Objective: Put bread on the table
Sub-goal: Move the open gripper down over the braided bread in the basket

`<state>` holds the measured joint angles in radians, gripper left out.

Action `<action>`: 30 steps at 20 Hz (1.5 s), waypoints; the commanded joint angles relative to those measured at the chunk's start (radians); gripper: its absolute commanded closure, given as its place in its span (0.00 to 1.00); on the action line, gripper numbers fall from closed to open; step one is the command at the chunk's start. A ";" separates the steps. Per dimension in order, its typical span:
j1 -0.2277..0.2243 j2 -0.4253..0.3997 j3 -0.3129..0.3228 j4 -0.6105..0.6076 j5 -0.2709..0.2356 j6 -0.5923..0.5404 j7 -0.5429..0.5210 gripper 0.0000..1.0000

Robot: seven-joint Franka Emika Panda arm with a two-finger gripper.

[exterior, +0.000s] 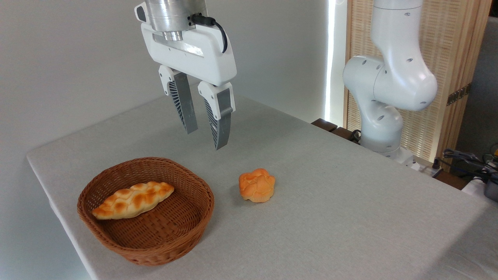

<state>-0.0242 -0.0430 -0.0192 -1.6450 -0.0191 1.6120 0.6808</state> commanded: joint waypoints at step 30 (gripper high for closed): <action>-0.094 0.230 -0.130 -0.233 -0.116 0.710 0.066 0.00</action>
<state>-0.1175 0.1907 -0.1519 -1.8677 -0.1375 2.2988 0.7048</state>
